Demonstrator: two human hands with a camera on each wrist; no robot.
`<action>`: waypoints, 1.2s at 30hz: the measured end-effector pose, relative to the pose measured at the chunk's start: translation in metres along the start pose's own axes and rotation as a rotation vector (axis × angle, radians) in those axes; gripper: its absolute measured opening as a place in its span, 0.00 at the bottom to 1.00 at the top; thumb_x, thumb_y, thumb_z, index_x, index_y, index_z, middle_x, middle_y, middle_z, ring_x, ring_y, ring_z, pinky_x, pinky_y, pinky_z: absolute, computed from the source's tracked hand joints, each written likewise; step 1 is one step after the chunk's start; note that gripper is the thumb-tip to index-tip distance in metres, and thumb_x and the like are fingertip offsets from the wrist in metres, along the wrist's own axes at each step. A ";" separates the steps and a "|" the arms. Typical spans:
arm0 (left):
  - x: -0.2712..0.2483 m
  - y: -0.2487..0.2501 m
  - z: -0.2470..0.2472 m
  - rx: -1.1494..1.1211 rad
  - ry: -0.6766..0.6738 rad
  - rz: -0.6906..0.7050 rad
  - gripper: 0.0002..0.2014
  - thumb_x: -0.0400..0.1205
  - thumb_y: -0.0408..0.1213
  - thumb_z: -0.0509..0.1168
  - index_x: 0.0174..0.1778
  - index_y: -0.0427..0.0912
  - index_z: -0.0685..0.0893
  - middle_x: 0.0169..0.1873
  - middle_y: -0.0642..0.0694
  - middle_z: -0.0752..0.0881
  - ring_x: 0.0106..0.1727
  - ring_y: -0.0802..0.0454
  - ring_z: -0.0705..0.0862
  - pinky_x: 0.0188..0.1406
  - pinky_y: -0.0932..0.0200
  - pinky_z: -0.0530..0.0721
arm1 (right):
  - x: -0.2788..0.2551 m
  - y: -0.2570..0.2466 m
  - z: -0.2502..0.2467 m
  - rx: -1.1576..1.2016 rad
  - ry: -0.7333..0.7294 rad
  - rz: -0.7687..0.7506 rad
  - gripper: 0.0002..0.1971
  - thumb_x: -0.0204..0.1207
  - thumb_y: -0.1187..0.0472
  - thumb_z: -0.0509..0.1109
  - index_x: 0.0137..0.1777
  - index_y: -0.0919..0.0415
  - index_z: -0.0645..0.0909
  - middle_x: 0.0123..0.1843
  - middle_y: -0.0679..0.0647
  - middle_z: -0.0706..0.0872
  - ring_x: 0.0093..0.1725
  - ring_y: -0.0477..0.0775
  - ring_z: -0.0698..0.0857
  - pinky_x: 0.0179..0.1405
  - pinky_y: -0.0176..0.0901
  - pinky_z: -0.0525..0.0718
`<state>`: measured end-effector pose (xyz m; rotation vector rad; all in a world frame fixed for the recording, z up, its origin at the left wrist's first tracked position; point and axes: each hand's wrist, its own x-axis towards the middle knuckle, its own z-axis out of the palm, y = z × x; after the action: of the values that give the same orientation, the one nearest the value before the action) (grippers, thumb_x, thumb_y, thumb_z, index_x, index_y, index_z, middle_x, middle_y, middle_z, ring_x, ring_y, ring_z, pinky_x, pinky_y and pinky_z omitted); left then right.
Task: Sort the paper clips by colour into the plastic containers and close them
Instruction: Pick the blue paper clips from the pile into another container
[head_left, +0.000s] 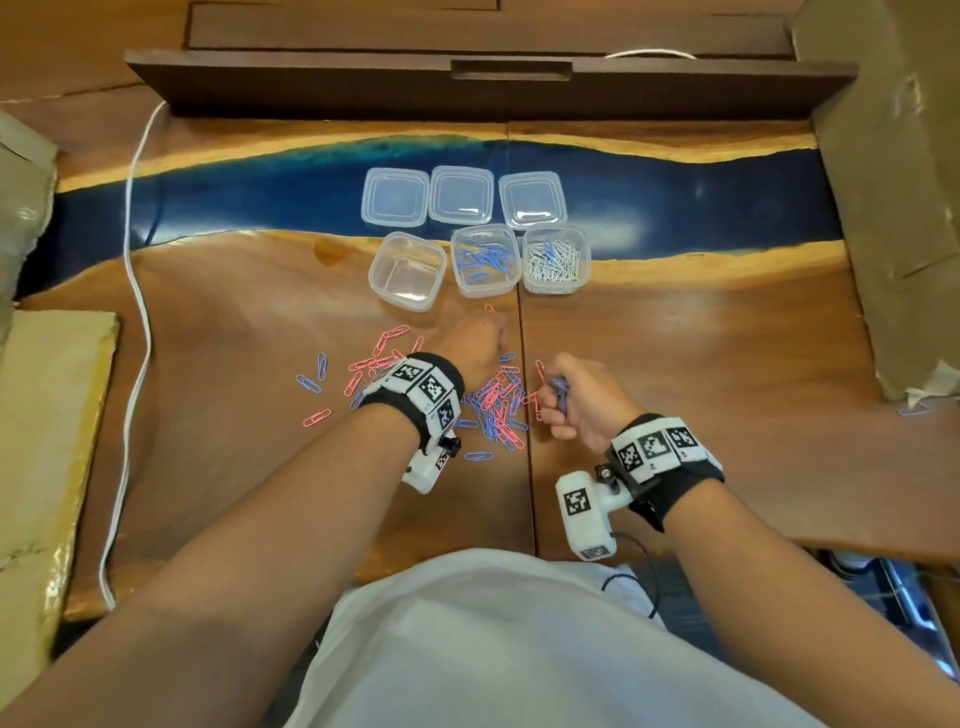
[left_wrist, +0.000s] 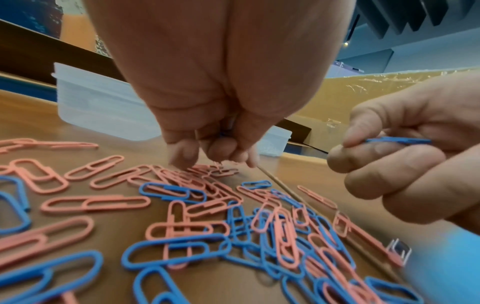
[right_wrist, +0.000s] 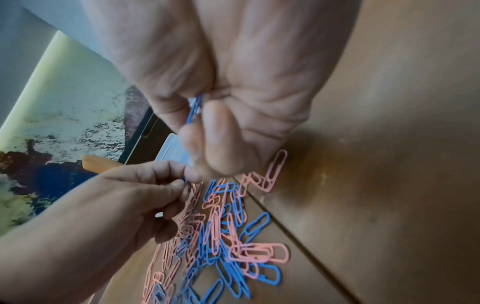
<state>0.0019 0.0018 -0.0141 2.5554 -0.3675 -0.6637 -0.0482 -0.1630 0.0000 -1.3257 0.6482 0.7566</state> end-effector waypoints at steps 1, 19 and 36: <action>0.001 0.001 0.002 0.034 -0.002 0.001 0.08 0.76 0.23 0.59 0.41 0.41 0.75 0.39 0.44 0.78 0.45 0.43 0.79 0.43 0.53 0.75 | -0.002 0.002 0.000 0.000 -0.033 -0.008 0.08 0.76 0.66 0.57 0.35 0.60 0.69 0.26 0.56 0.72 0.20 0.51 0.68 0.16 0.32 0.62; -0.027 -0.008 -0.004 -0.419 0.112 -0.226 0.08 0.82 0.39 0.53 0.37 0.44 0.70 0.32 0.50 0.73 0.32 0.51 0.71 0.32 0.55 0.67 | 0.025 -0.001 0.026 -1.160 0.290 -0.387 0.06 0.72 0.58 0.72 0.35 0.57 0.84 0.33 0.51 0.87 0.37 0.54 0.86 0.39 0.43 0.84; -0.050 -0.002 0.009 -0.791 -0.024 -0.352 0.11 0.76 0.25 0.57 0.34 0.42 0.81 0.25 0.49 0.75 0.24 0.53 0.70 0.22 0.63 0.70 | 0.008 -0.001 0.002 -0.021 0.143 -0.258 0.14 0.71 0.75 0.60 0.28 0.57 0.69 0.27 0.58 0.76 0.19 0.49 0.63 0.15 0.32 0.58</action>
<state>-0.0445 0.0185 -0.0032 1.8525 0.3044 -0.7695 -0.0428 -0.1603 -0.0049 -1.4589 0.5689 0.4638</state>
